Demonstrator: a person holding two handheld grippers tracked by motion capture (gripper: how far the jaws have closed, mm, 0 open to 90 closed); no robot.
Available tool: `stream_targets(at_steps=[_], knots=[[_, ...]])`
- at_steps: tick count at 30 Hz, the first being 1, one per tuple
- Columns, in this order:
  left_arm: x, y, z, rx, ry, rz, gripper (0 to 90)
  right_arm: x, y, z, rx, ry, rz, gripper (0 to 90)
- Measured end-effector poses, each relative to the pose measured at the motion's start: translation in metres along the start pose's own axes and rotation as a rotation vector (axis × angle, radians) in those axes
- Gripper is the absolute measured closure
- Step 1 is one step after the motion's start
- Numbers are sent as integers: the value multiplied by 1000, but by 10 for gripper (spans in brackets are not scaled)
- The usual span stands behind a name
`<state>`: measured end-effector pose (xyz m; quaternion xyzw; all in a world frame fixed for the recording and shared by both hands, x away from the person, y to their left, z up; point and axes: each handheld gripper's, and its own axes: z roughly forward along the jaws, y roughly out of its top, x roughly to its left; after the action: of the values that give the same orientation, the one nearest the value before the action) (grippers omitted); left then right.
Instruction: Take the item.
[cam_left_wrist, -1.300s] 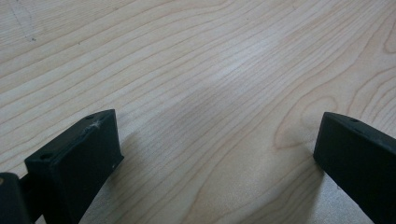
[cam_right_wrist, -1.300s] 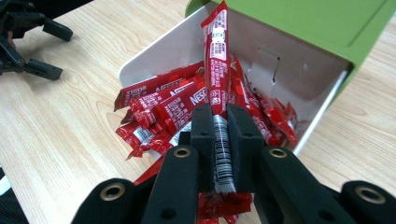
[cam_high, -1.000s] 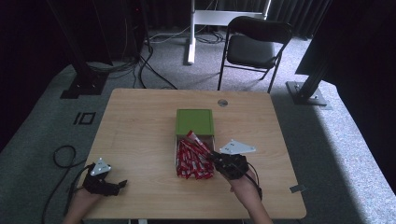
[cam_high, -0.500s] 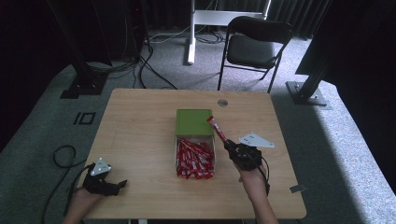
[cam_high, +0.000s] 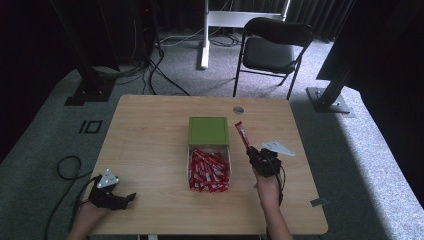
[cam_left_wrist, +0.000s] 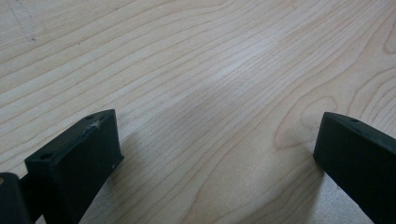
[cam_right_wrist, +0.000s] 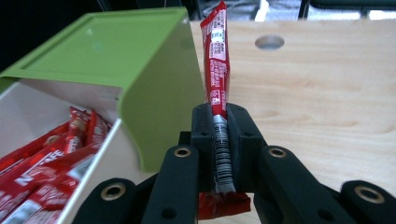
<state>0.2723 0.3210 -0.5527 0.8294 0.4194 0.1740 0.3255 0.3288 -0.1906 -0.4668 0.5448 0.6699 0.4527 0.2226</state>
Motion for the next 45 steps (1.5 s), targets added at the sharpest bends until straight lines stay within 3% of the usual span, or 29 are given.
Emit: stream_targets(at_steps=[9, 19, 27, 36, 41, 42, 45], knots=[[0, 0, 0, -1, 0, -1, 15, -6, -17, 33, 46, -51, 74, 824], [0, 0, 0, -1, 0, -1, 15, 2, -32, 65, 116, -44, 112, 824], [0, 0, 0, -1, 0, -1, 15, 6, -40, 85, 177, -52, 124, 824], [0, 0, 0, -1, 0, -1, 15, 10, -47, 92, 210, -33, 120, 820], [0, 0, 0, -1, 0, -1, 15, 7, -47, 92, 217, 2, 128, 773], [0, 0, 0, -1, 0, -1, 15, 7, -46, 89, 216, -18, 109, 605], [0, 0, 0, -1, 0, -1, 15, 4, -43, 85, 220, 0, 98, 500]])
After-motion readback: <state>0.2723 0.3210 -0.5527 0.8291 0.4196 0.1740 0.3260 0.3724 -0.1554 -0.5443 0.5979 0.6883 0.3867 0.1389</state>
